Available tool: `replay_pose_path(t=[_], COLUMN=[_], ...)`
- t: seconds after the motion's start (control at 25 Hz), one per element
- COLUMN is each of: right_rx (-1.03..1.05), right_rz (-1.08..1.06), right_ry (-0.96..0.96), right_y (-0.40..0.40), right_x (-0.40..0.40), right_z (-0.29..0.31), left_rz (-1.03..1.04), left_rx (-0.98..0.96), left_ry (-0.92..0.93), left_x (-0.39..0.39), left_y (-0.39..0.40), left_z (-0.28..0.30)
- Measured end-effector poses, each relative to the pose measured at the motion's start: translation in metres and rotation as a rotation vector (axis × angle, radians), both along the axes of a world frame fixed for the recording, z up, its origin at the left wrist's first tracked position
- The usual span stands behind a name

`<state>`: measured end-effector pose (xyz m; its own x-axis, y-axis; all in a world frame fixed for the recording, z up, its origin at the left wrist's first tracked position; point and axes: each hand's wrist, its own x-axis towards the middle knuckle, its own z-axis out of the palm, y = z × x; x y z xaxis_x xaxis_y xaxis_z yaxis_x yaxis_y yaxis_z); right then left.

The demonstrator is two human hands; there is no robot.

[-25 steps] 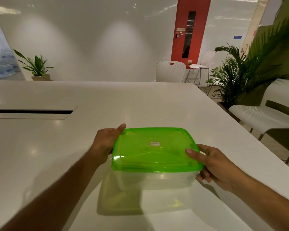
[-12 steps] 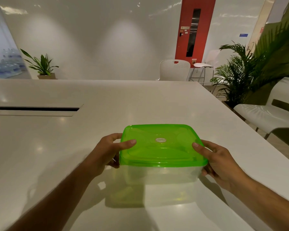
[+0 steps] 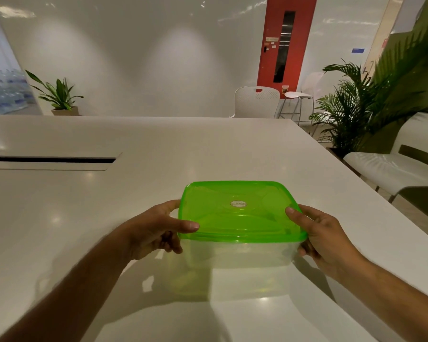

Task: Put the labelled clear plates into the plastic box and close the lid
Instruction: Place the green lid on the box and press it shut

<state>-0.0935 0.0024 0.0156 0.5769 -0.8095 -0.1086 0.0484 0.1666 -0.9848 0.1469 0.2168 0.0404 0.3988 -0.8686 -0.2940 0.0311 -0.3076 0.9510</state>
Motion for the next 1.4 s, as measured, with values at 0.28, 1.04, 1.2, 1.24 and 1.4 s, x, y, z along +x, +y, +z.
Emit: replay_pose_path(t=[0.28, 1.04, 1.2, 1.24, 1.4], right_rx=[0.009, 0.031, 0.033, 0.036, 0.043], right_rz=[-0.021, -0.066, -0.067, -0.067, -0.069], right_ry=[-0.003, 0.026, 0.030, 0.032, 0.034], right_y=[0.004, -0.007, -0.013, -0.014, -0.018], right_x=[0.000, 0.018, 0.021, 0.022, 0.024], right_z=[0.002, 0.009, 0.010, 0.010, 0.008], left_rz=[-0.038, 0.132, 0.206, 0.217, 0.263], left_rx=[-0.010, 0.204, 0.115, 0.100, 0.010], left_ry=[0.004, -0.034, 0.069, 0.083, 0.143], left_x=[0.001, -0.005, -0.006, -0.006, -0.009], left_y=[0.001, -0.013, -0.018, -0.020, -0.024], left_z=[0.001, -0.008, -0.012, -0.014, -0.020])
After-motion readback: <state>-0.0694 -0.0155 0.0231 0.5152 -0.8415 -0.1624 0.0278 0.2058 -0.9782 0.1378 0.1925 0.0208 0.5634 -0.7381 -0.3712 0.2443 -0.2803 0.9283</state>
